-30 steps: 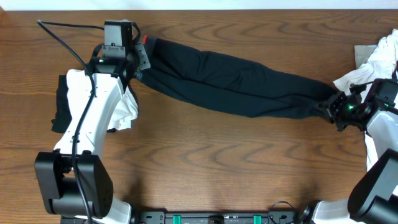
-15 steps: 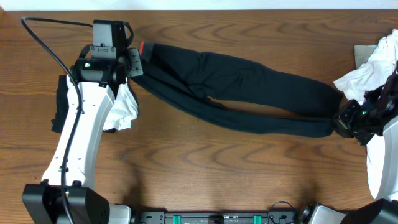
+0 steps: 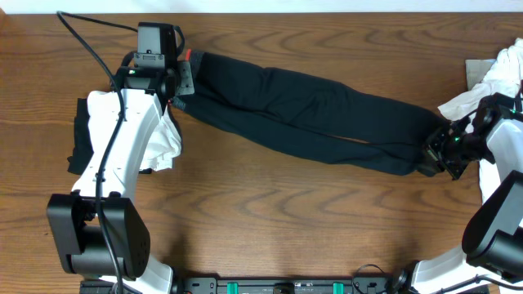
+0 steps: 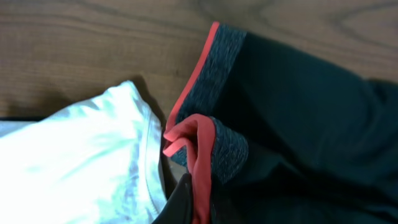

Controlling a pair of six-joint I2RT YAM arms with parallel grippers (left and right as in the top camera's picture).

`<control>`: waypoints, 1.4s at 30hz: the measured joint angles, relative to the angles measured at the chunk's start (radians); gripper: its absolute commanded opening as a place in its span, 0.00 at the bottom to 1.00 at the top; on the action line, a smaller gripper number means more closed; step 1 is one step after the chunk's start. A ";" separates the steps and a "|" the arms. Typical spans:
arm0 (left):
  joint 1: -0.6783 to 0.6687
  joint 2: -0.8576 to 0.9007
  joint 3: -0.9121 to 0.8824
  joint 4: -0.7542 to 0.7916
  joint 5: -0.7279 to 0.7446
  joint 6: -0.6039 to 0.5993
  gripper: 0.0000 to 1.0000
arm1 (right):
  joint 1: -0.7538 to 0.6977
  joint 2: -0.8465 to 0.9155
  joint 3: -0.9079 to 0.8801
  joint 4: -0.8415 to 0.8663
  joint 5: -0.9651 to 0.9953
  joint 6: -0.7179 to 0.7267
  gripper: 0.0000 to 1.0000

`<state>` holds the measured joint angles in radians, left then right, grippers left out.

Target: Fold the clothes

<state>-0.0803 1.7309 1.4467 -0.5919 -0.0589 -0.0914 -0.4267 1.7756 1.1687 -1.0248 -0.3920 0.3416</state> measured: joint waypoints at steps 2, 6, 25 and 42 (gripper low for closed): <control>0.000 -0.004 0.000 -0.017 -0.001 0.013 0.06 | 0.004 0.000 0.006 -0.032 0.007 -0.014 0.01; 0.000 -0.019 0.000 -0.071 -0.001 0.042 0.06 | 0.007 -0.002 0.059 -0.152 0.054 -0.052 0.01; 0.000 0.154 0.006 0.211 0.011 0.064 0.06 | 0.047 0.135 0.155 0.107 -0.031 -0.063 0.03; 0.013 0.192 0.009 0.292 0.026 -0.010 0.05 | 0.047 0.159 0.193 0.095 -0.029 -0.011 0.01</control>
<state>-0.0669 1.9224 1.4555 -0.3000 -0.0330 -0.1013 -0.3801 1.9350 1.3617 -0.9295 -0.4213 0.3302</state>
